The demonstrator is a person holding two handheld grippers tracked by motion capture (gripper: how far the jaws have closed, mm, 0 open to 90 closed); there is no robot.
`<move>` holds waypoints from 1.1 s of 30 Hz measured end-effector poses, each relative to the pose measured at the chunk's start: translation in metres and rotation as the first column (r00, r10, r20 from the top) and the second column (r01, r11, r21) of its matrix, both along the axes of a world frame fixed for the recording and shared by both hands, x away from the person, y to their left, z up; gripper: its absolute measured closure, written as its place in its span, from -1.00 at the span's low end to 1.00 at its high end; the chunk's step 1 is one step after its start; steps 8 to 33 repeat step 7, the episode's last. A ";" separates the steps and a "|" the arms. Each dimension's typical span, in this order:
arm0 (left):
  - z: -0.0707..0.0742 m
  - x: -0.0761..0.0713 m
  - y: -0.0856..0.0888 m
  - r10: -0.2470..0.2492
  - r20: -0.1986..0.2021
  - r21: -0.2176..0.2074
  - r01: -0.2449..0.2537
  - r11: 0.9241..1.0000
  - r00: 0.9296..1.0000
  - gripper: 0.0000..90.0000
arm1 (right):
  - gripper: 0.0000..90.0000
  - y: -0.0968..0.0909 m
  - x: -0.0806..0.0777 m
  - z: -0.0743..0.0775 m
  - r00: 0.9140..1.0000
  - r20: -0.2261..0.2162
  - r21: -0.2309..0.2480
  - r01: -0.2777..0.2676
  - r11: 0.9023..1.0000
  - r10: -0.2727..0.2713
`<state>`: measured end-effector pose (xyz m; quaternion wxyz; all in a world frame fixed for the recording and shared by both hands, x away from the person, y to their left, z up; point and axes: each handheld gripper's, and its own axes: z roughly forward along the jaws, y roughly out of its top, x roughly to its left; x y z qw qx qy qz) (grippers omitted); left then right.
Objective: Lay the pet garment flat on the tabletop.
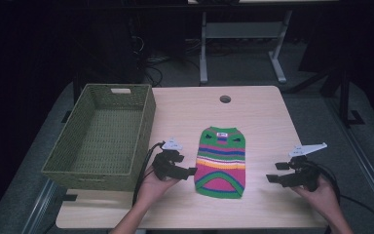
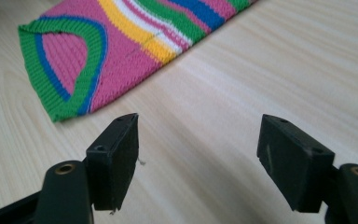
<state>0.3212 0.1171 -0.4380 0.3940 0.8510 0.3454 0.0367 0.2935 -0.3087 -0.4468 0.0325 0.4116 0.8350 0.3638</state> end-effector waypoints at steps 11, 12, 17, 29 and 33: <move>-0.012 -0.014 0.006 0.013 0.004 -0.043 -0.012 0.999 1.000 -0.48 | -0.42 -0.005 -0.035 -0.011 0.991 0.101 0.039 0.082 0.996 -0.085; -0.012 -0.014 0.006 0.013 0.004 -0.043 -0.012 0.999 1.000 -0.48 | -0.42 -0.005 -0.035 -0.011 0.991 0.101 0.039 0.082 0.996 -0.085; -0.012 -0.014 0.006 0.013 0.004 -0.043 -0.012 0.999 1.000 -0.48 | -0.42 -0.005 -0.035 -0.011 0.991 0.101 0.039 0.082 0.996 -0.085; -0.012 -0.014 0.006 0.013 0.004 -0.043 -0.012 0.999 1.000 -0.48 | -0.42 -0.005 -0.035 -0.011 0.991 0.101 0.039 0.082 0.996 -0.085; -0.012 -0.014 0.006 0.013 0.004 -0.043 -0.012 0.999 1.000 -0.48 | -0.42 -0.005 -0.035 -0.011 0.991 0.101 0.039 0.082 0.996 -0.085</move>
